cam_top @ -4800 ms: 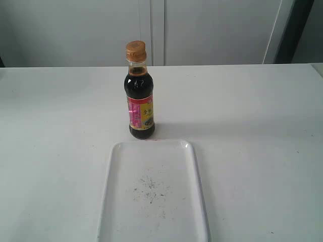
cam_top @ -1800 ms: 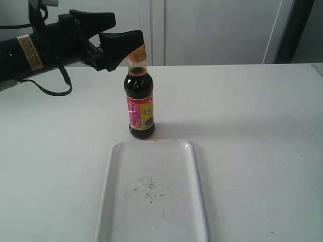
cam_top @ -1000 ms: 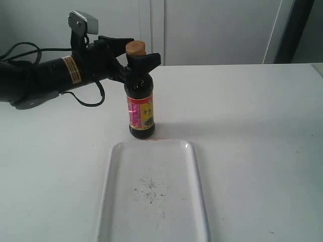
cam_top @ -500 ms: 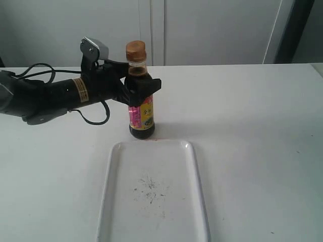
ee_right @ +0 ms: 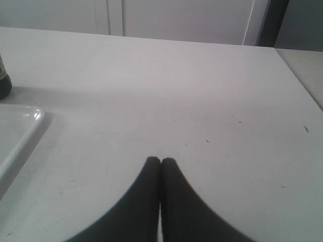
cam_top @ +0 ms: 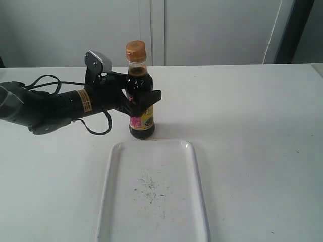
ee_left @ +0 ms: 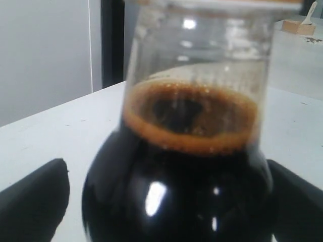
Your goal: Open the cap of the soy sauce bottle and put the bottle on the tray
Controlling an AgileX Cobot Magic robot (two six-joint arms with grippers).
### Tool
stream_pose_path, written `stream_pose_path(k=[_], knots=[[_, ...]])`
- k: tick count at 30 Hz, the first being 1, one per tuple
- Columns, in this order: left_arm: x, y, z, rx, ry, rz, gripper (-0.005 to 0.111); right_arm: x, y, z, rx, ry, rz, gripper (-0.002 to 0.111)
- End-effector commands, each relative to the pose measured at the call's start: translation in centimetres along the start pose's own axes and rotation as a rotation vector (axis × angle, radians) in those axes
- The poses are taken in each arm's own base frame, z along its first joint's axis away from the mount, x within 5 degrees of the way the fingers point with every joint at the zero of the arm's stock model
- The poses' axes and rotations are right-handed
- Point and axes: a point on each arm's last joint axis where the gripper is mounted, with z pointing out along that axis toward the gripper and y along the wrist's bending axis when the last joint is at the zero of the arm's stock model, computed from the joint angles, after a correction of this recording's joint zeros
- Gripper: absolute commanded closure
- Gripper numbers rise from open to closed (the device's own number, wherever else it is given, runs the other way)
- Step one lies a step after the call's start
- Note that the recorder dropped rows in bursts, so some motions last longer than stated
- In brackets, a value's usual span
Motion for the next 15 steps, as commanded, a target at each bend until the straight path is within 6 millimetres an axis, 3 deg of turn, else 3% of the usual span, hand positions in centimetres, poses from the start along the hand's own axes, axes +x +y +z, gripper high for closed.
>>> stream_pose_path(k=[1, 9, 12, 15], knots=[[0.18, 0.01, 0.2, 0.001, -0.019, 0.0, 0.004, 0.08, -0.04, 0.01, 0.007, -0.006, 0.005, 0.108], [0.51, 0.1, 0.24, -0.004, -0.014, 0.005, 0.029, 0.08, -0.04, 0.01, 0.007, -0.006, 0.005, 0.108], [0.51, 0.1, 0.24, -0.004, -0.014, 0.005, 0.044, 0.08, -0.04, 0.01, 0.007, -0.006, 0.005, 0.108], [0.51, 0.1, 0.24, -0.004, -0.014, 0.008, 0.066, 0.08, -0.04, 0.01, 0.007, -0.006, 0.005, 0.108]])
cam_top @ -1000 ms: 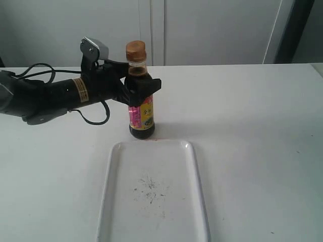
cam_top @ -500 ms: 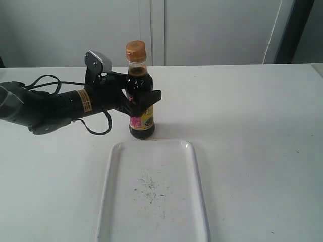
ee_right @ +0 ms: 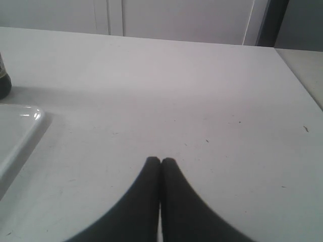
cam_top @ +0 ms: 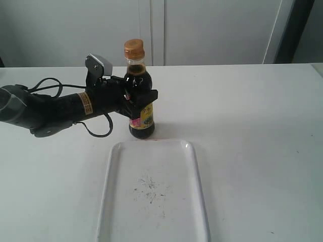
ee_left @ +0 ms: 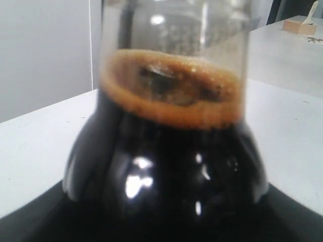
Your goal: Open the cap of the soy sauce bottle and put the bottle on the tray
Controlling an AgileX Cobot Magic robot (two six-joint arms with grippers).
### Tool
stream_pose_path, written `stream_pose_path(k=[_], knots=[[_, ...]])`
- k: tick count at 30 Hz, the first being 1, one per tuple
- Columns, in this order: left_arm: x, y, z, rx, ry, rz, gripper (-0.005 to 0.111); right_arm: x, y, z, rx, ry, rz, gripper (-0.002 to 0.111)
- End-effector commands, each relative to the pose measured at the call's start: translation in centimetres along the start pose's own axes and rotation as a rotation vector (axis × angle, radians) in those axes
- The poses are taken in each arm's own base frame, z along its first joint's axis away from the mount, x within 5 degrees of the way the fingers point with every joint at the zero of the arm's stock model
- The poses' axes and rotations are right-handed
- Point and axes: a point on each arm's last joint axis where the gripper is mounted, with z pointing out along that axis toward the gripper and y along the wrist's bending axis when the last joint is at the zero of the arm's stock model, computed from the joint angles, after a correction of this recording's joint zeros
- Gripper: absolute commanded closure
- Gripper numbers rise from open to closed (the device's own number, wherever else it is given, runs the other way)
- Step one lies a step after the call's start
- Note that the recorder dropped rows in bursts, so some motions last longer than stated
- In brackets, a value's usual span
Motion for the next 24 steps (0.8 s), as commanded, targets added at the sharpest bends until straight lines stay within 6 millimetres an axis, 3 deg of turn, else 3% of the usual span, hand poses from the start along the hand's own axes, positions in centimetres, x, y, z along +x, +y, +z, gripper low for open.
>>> stream_pose_path(k=[1, 5, 24], knots=[[-0.15, -0.01, 0.09, 0.001, -0.008, 0.011, 0.075, 0.08, -0.04, 0.01, 0.007, -0.006, 0.005, 0.108], [-0.14, -0.04, 0.09, 0.004, -0.006, 0.034, 0.106, 0.08, -0.04, 0.01, 0.007, -0.006, 0.005, 0.108], [-0.02, -0.21, 0.09, 0.024, 0.006, 0.065, 0.107, -0.23, -0.18, 0.0, 0.023, -0.04, -0.049, 0.108]])
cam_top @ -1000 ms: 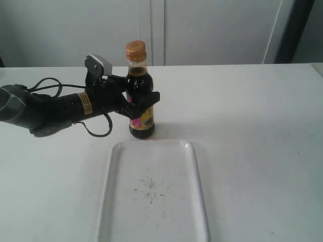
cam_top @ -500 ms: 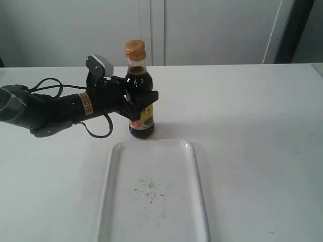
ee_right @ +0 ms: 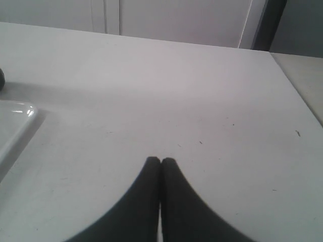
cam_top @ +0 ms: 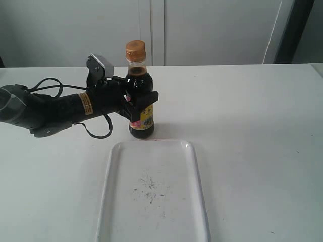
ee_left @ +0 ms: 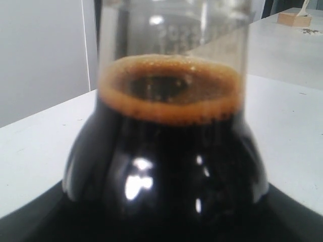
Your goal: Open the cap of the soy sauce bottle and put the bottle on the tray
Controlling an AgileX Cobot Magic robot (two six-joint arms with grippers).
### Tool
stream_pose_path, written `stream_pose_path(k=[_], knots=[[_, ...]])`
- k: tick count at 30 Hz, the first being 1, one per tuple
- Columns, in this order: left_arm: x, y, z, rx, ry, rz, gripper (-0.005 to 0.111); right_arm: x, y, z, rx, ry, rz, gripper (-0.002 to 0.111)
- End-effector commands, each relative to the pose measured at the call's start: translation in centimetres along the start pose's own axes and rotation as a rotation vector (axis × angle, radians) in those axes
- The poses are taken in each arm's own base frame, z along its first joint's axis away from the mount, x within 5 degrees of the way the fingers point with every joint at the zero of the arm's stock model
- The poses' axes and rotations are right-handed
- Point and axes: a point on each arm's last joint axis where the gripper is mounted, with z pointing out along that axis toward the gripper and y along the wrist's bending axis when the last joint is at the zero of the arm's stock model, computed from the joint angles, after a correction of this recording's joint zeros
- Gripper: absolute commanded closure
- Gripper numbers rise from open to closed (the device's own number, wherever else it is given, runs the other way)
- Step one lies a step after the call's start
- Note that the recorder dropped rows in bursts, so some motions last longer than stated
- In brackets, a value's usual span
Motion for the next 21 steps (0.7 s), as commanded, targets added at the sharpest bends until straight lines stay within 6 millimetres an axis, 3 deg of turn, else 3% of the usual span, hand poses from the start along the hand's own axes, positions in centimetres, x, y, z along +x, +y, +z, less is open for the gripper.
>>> stream_pose_path(k=[1, 16, 21], knots=[[-0.1, 0.0, 0.1, 0.004, 0.0, 0.02, 0.107, -0.3, -0.1, 0.0, 0.012, -0.05, -0.015, 0.108], [-0.1, 0.0, 0.1, 0.004, 0.0, 0.02, 0.107, -3.2, 0.0, -0.6, 0.001, -0.375, -0.009, 0.108], [-0.1, 0.0, 0.1, 0.004, 0.0, 0.02, 0.107, -4.1, 0.0, -1.0, -0.045, -0.482, 0.178, 0.108]])
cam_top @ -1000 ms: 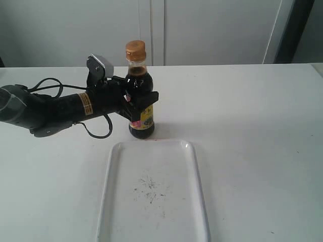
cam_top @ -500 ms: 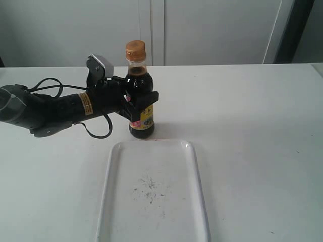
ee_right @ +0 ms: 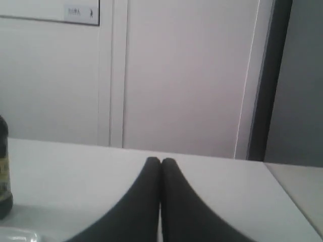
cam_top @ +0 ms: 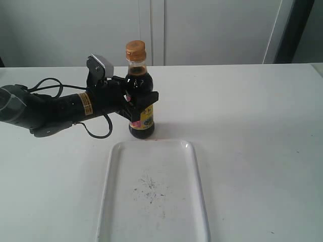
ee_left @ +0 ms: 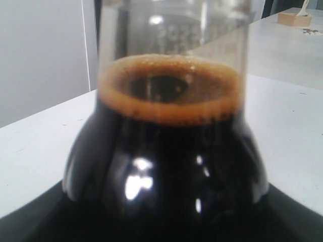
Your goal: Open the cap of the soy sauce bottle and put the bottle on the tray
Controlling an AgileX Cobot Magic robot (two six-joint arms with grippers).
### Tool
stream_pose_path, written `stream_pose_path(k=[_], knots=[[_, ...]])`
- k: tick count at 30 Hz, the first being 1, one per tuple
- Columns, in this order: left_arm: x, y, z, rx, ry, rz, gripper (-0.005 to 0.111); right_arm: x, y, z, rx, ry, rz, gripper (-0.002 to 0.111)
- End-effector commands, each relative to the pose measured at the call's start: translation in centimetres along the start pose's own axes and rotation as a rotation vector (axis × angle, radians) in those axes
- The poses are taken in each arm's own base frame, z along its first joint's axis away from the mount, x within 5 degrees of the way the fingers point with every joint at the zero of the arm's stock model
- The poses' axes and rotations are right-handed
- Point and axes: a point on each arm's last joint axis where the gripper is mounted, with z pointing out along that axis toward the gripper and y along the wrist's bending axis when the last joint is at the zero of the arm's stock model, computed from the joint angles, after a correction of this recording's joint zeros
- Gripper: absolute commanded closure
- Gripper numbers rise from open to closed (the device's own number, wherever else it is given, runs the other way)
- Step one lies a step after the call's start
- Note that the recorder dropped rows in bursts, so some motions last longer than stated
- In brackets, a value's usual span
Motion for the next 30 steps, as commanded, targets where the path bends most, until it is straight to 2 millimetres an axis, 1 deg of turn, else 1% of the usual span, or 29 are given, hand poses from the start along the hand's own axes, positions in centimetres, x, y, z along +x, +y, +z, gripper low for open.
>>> stream_pose_path(k=[1, 3, 8, 12, 15, 20, 24, 30], knots=[[-0.1, 0.0, 0.1, 0.004, 0.0, 0.018, 0.107, -0.9, 0.0, -0.1, -0.008, -0.108, 0.222, 0.108], [-0.1, 0.0, 0.1, 0.004, 0.0, 0.018, 0.107, -1.2, 0.0, -0.1, -0.02, -0.15, 0.309, 0.108], [0.0, 0.0, 0.1, 0.001, 0.006, 0.018, 0.107, -2.6, 0.1, -0.4, -0.05, -0.298, 0.307, 0.108], [0.0, 0.0, 0.1, -0.003, 0.011, 0.018, 0.107, -5.0, 0.0, -0.9, -0.051, -0.399, 0.234, 0.108], [0.0, 0.0, 0.1, -0.003, 0.011, 0.018, 0.107, -6.6, 0.0, -0.5, -0.05, -0.405, 0.23, 0.108], [0.0, 0.0, 0.1, -0.003, 0.011, 0.018, 0.107, -9.2, -0.1, 1.1, -0.049, -0.38, 0.23, 0.108], [0.0, 0.0, 0.1, -0.003, 0.011, 0.018, 0.107, -11.0, -0.2, 2.7, -0.047, -0.353, 0.234, 0.108], [0.0, 0.0, 0.1, -0.003, 0.011, 0.018, 0.107, -13.4, -0.2, 5.9, -0.048, -0.306, 0.213, 0.108]])
